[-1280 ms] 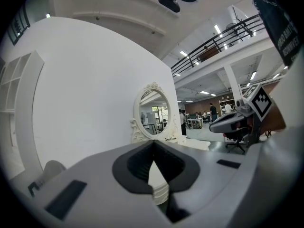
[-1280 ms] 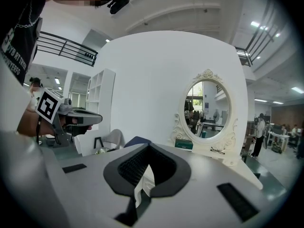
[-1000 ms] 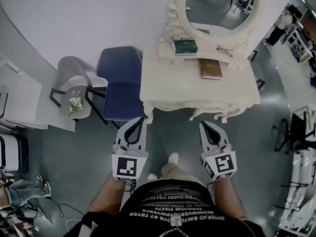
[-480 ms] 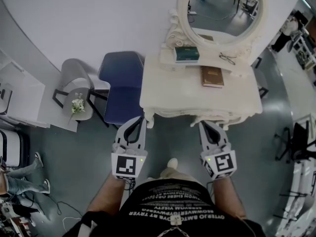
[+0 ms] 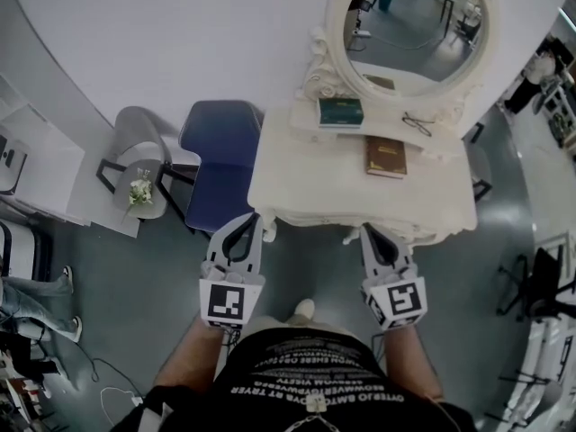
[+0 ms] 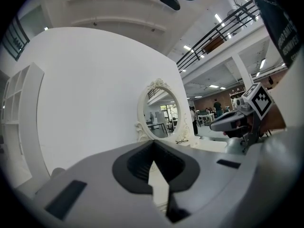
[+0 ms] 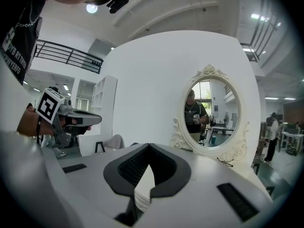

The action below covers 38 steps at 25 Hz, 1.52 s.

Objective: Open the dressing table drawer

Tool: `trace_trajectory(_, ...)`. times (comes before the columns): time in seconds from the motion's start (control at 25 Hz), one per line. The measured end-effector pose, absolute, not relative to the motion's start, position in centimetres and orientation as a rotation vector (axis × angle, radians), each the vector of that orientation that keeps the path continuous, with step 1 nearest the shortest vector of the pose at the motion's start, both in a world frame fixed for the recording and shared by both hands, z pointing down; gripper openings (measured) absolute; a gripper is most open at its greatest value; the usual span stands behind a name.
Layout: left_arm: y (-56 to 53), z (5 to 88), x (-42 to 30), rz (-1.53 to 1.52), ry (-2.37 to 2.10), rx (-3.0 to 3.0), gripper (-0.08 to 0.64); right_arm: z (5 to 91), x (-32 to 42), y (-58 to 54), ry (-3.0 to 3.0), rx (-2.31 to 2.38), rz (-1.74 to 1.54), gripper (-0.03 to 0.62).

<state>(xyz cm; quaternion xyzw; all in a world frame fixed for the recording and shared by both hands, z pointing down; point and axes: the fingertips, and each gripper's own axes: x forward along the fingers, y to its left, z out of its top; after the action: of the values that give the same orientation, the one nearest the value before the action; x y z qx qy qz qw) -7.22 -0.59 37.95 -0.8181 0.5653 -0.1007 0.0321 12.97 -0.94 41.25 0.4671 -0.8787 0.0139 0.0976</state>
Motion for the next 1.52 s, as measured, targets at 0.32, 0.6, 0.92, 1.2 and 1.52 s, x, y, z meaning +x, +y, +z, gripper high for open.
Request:
trace_trajectory(0.32, -0.3, 38.7, -6.1, -0.377, 1.767, -2.512, 0.003, 41.8, 14.0, -2.1, -2.608, 1.352, 0.062, 0.002)
trace_trajectory(0.6, -0.5, 38.4, -6.6, -0.359, 1.792, -2.498, 0.003, 42.1, 13.9, -2.5, -2.617, 1.346, 0.039, 0.002)
trace_trajectory(0.92, -2.9, 38.3, -6.2, -0.325, 1.772, -2.510, 0.003, 42.1, 13.9, -4.0, -2.592, 1.377, 0.064, 0.002)
trace_trajectory(1.2, -6.5, 39.0, -6.2, -0.335, 1.745, -2.539, 0.003, 42.7, 13.8, -6.9, -2.559, 1.398, 0.064, 0.002)
trace_trajectory(1.52, -11.4, 38.8, -6.5, -0.330, 1.718, -2.566, 0.003, 42.2, 13.3, -11.2, -2.540, 1.419, 0.074, 0.002)
